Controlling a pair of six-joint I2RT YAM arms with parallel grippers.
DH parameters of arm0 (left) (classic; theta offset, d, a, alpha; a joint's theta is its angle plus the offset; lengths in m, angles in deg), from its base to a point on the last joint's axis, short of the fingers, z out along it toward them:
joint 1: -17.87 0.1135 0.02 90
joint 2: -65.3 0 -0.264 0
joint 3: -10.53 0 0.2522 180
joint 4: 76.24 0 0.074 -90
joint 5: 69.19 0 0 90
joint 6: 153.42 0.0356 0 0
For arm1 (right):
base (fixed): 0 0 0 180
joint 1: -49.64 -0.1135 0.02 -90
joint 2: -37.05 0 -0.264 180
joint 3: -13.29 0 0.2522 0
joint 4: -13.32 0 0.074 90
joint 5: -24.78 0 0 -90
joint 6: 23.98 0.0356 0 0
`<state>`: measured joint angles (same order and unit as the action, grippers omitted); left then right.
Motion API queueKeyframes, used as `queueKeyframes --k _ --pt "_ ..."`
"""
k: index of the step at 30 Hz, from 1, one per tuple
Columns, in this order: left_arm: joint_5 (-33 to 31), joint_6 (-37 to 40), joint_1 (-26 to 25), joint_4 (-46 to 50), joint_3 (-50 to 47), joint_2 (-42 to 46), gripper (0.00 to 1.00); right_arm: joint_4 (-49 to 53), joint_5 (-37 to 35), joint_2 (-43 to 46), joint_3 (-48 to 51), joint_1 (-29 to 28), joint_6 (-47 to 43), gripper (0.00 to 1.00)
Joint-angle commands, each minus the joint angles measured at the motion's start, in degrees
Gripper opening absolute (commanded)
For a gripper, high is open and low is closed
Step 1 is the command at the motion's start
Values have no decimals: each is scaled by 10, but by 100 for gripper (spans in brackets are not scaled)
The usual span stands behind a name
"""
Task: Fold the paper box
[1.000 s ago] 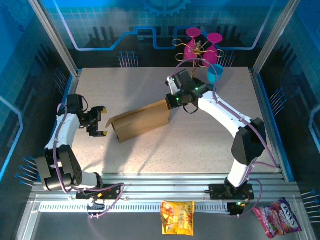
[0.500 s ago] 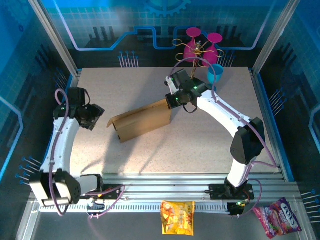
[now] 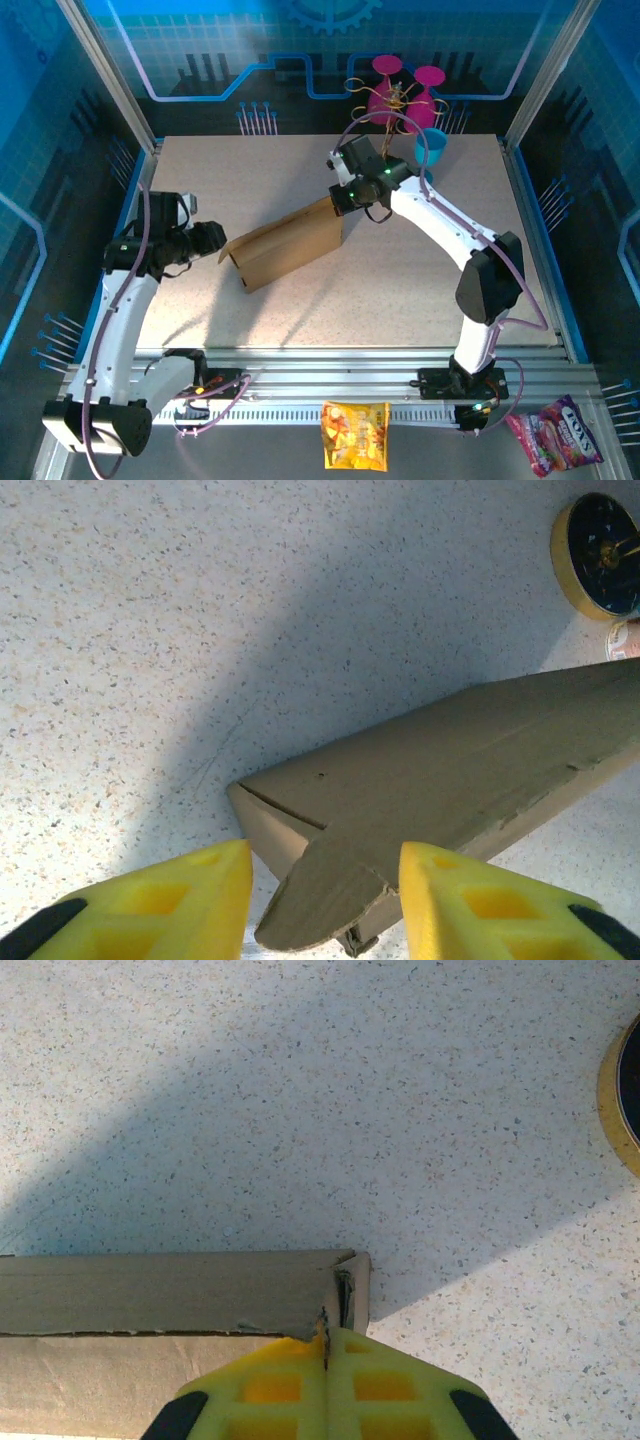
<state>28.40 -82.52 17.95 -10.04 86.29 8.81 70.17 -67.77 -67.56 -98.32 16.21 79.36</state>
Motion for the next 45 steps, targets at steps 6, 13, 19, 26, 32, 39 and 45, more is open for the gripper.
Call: queueKeyframes --k 6,13,19,26,32,39,45 --pt "19 37 -26 44 -17 50 49 37 3 -15 -12 3 -7 0" --pt "-3 36 -35 52 -13 21 49 37 7 -14 -14 7 -7 0" --pt "-1 35 -36 40 -18 -5 49 36 11 -12 -9 9 -6 0" --pt "9 24 -36 19 -15 -27 30 39 13 -14 -13 9 -3 0" --pt "15 10 -36 17 -20 -33 23 43 11 -16 -16 8 2 0" --pt "12 -4 -36 16 -20 -36 14 49 8 -17 -20 7 7 0" --pt "14 -31 -36 18 -4 -52 5 55 1 -20 -28 3 11 0"
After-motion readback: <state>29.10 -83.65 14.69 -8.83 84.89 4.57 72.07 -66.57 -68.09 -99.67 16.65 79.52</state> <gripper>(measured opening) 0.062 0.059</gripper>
